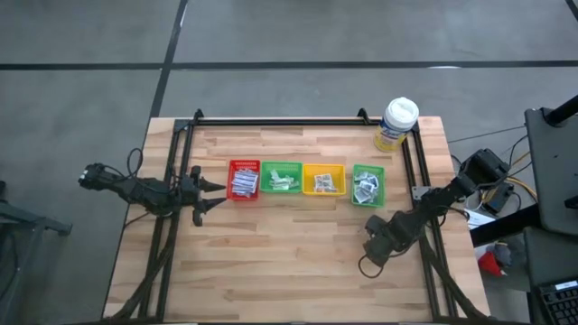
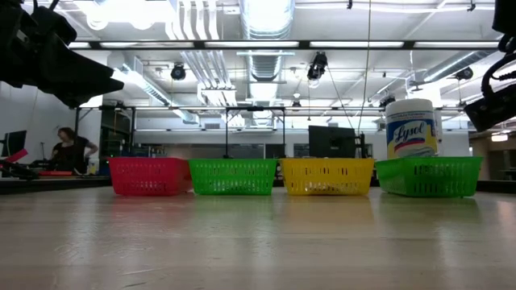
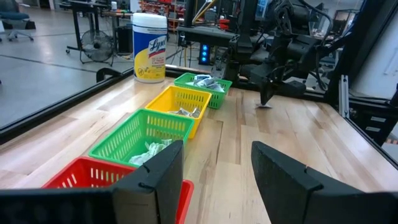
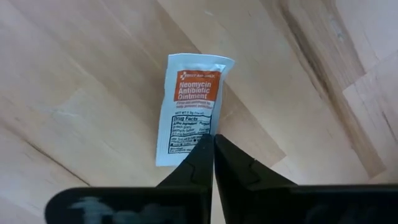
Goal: Pick & Place First Aid Supplies
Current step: Put the orange ointment pack into the yellow bin
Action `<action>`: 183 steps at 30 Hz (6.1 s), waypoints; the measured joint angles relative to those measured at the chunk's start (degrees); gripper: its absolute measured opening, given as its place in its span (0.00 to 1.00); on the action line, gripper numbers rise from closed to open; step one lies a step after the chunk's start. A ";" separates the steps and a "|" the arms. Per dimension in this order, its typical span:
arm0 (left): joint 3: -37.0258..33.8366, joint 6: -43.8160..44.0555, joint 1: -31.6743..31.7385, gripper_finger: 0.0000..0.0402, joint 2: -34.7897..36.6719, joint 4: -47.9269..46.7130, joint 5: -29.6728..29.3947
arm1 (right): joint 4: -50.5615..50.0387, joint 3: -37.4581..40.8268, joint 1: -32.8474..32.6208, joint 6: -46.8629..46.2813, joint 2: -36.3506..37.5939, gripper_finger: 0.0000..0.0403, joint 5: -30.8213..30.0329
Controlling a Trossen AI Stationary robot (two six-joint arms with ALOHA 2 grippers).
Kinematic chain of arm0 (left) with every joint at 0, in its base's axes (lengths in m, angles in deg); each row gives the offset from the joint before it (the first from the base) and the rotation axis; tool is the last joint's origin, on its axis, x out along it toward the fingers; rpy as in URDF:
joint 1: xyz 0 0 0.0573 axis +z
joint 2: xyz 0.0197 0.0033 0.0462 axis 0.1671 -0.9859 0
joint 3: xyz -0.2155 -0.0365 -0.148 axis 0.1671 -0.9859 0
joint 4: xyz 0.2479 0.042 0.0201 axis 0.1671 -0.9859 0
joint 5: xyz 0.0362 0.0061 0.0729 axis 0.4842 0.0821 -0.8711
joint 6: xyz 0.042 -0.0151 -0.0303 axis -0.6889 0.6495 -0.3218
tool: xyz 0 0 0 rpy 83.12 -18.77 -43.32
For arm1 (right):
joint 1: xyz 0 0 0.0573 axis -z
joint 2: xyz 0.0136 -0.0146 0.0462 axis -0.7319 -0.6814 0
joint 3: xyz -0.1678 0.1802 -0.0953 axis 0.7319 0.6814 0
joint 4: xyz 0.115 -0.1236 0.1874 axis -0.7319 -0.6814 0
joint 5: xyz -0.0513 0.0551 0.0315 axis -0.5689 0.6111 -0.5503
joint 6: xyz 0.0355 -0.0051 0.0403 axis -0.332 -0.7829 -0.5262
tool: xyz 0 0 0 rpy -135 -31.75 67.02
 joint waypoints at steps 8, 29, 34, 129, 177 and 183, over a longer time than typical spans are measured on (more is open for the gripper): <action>0.00 0.00 0.00 0.47 0.02 0.01 0.01 | 0.06 -0.31 0.00 0.16 0.04 0.02 -1.52; 0.00 0.00 0.00 0.47 0.01 0.01 0.00 | 2.64 -0.55 0.07 0.30 6.70 0.02 -6.72; 0.01 0.00 0.00 0.47 0.01 0.01 0.01 | 2.60 -0.57 0.08 -0.06 8.47 0.02 -7.84; 0.02 0.00 0.00 0.47 0.02 0.12 0.01 | 9.81 -7.59 0.68 19.94 2.99 0.22 -4.86; 0.02 0.00 -0.01 0.47 -0.17 0.14 0.00 | -14.93 -30.10 0.94 29.15 -20.68 0.19 -5.71; 0.01 0.00 0.00 0.47 -0.17 0.14 0.01 | -14.93 -30.05 0.94 28.58 -20.68 0.24 -5.71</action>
